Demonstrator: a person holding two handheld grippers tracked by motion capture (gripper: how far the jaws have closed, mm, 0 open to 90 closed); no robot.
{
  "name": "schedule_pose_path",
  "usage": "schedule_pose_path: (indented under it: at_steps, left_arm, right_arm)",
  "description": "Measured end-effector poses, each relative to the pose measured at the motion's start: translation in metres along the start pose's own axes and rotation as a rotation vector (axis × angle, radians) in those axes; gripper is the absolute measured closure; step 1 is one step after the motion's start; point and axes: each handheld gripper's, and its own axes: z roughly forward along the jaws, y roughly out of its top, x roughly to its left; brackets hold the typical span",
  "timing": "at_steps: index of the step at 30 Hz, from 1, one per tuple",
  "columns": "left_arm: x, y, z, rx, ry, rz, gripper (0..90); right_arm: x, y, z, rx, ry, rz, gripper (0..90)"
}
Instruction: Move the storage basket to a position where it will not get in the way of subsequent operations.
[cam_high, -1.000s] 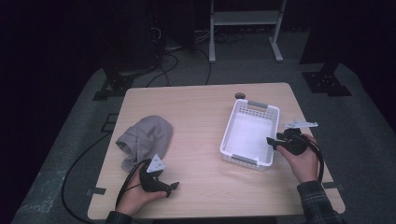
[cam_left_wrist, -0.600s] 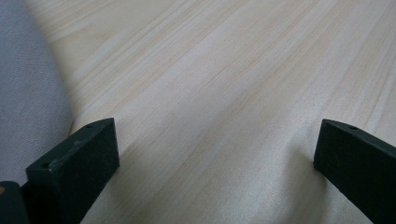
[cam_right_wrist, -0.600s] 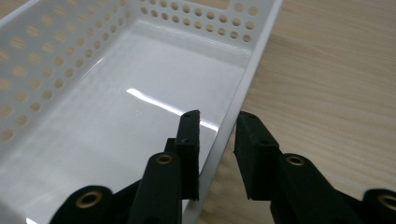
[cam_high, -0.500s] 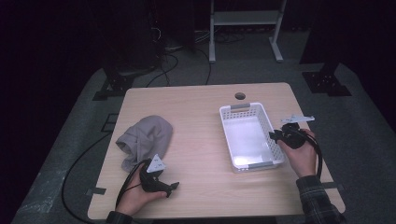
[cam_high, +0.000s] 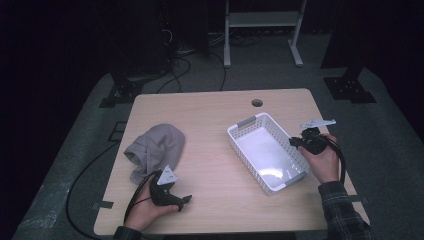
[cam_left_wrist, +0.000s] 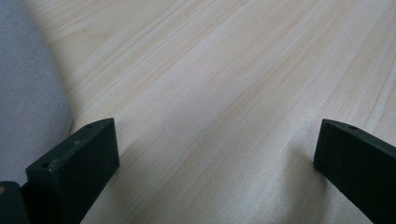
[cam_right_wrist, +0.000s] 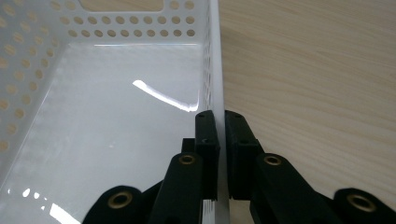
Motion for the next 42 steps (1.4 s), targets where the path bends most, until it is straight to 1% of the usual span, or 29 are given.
schedule_pose_path:
  at_steps: [3,4,9,10,11,12,13,15,20,21,23,24,25,26,31,32,33,34,35,36,38,40,41,42]
  left_arm:
    - [0.0,0.0,0.0,0.0,0.0,0.0,0.0]
    - [0.0,0.0,0.0,0.0,0.0,0.0,0.0]
    - [0.0,0.0,0.0,0.001,0.0,0.001,0.0]
    - [0.0,0.0,0.0,0.001,0.0,0.0,0.0]
    - [0.0,0.0,0.0,0.001,0.0,0.0,0.0]
    - [0.0,0.0,0.0,0.001,0.0,0.0,0.0]
    - [0.0,0.0,0.0,0.0,0.0,0.0,0.0]
    - [0.0,0.0,0.0,0.0,0.0,0.0,0.0]
    - [0.0,0.0,0.0,0.001,0.0,0.0,0.0]
    - [0.0,0.0,0.0,0.001,0.0,0.0,0.0]
    - [0.0,0.0,0.0,0.0,0.0,0.0,0.0]
    - [0.0,0.0,0.0,0.001,0.0,0.0,0.0]
    - [0.0,0.0,0.0,0.001,0.0,0.0,0.0]
    - [0.0,0.0,0.0,0.001,0.0,0.0,0.0]
    - [0.0,0.0,0.0,0.0,0.0,0.0,0.0]
    - [0.0,0.0,0.0,0.001,0.0,0.0,0.0]
    - [0.0,0.0,0.0,0.001,0.0,0.0,0.0]
    - [0.0,0.0,0.0,0.0,0.0,0.0,0.0]
    - [0.0,0.0,0.0,0.0,0.0,0.0,0.0]
    - [0.0,0.0,0.0,0.001,0.0,0.0,0.0]
    - [0.0,0.0,0.0,0.001,0.0,0.0,0.0]
    - [0.0,0.0,0.0,0.001,0.0,0.0,0.0]
    - [0.0,0.0,0.0,0.001,0.0,0.0,0.0]
    - [0.0,0.0,0.0,0.0,0.0,0.0,0.0]
  right_arm:
    - [-0.006,0.004,0.003,0.004,-0.003,-0.006,84.1]
    - [-0.006,0.004,0.003,0.004,-0.003,-0.006,84.1]
    - [-0.018,0.009,0.007,0.006,-0.006,0.002,84.2]
    - [-0.024,0.012,0.008,0.004,-0.013,0.003,84.2]
    - [-0.024,0.012,0.008,0.004,-0.013,0.003,84.2]
    - [-0.027,0.013,0.009,0.005,-0.017,0.005,84.2]
    - [-0.036,0.016,0.011,0.001,-0.024,0.017,84.2]
    - [-0.038,0.017,0.011,-0.002,-0.027,0.021,84.2]
    - [-0.057,0.025,0.015,-0.004,-0.04,0.035,84.2]
    - [-0.064,0.028,0.016,-0.005,-0.049,0.043,84.2]
    - [-0.071,0.029,0.017,-0.007,-0.057,0.052,84.3]
    - [-0.071,0.029,0.017,-0.007,-0.057,0.052,84.3]
    - [-0.077,0.03,0.019,-0.008,-0.067,0.064,84.2]
    - [-0.08,0.03,0.02,-0.008,-0.07,0.071,84.2]
    - [-0.087,0.027,0.024,0.006,-0.078,0.083,84.1]
    - [-0.088,0.027,0.024,0.006,-0.083,0.078,81.2]
    - [-0.088,0.027,0.024,0.006,-0.083,0.078,81.2]
    - [-0.088,0.028,0.023,0.002,-0.078,0.08,74.3]
    - [-0.088,0.028,0.023,0.002,-0.078,0.08,74.3]
    - [-0.087,0.029,0.022,0.005,-0.082,0.075,71.9]
    - [-0.086,0.031,0.018,-0.009,-0.099,0.07,65.5]
    - [-0.084,0.032,0.012,-0.021,-0.116,0.076,61.8]
    - [-0.081,0.033,0.006,-0.024,-0.135,0.068,59.9]
    - [-0.081,0.033,0.006,-0.024,-0.135,0.068,59.9]
